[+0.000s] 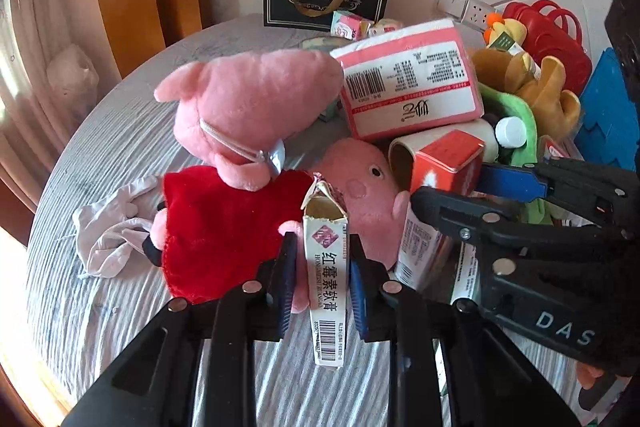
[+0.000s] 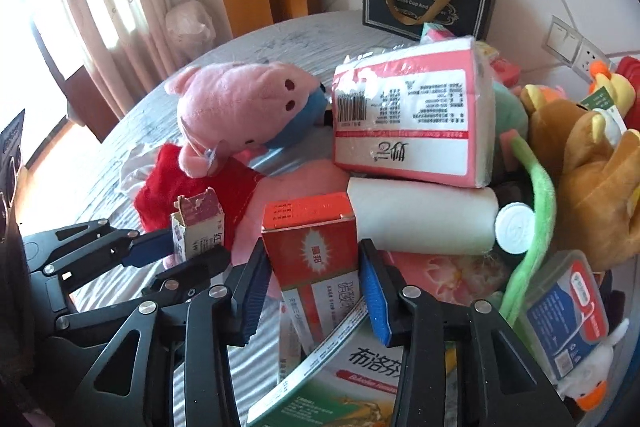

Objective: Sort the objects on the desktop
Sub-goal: 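Lift both held boxes and carry them over the blue crate, then open both tools to drop the boxes into the blue crate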

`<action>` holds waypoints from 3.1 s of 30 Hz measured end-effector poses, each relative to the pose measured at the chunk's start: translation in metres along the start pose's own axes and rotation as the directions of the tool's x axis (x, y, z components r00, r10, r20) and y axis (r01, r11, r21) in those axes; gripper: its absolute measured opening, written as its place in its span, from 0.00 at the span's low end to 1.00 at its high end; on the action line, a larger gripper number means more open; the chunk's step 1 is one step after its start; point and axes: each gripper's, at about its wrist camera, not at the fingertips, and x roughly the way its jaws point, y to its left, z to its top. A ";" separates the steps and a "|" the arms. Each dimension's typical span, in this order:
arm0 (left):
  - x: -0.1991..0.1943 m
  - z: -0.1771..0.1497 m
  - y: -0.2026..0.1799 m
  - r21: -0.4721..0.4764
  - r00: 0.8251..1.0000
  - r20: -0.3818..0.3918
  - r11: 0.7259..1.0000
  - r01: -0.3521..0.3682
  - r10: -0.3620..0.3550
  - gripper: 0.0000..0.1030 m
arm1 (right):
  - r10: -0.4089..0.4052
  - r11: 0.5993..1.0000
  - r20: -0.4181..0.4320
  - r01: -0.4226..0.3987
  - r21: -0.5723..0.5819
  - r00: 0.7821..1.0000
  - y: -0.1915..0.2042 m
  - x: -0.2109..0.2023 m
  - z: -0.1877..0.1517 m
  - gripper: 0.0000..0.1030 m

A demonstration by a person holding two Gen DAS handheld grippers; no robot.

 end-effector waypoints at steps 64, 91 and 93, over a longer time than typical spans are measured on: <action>-0.276 -0.031 -0.643 0.666 0.800 0.215 0.683 0.299 -0.560 0.17 | -0.848 0.490 0.223 0.549 0.677 0.481 -0.319 -0.542 -0.290 0.39; -0.241 -0.033 -0.651 0.644 0.872 0.101 0.700 0.309 -0.479 0.67 | -0.831 0.434 0.056 0.582 0.687 0.553 -0.374 -0.523 -0.331 0.90; -0.243 -0.031 -0.644 0.641 0.868 0.109 0.702 0.312 -0.485 0.69 | -0.840 0.425 0.057 0.588 0.688 0.540 -0.370 -0.525 -0.330 0.97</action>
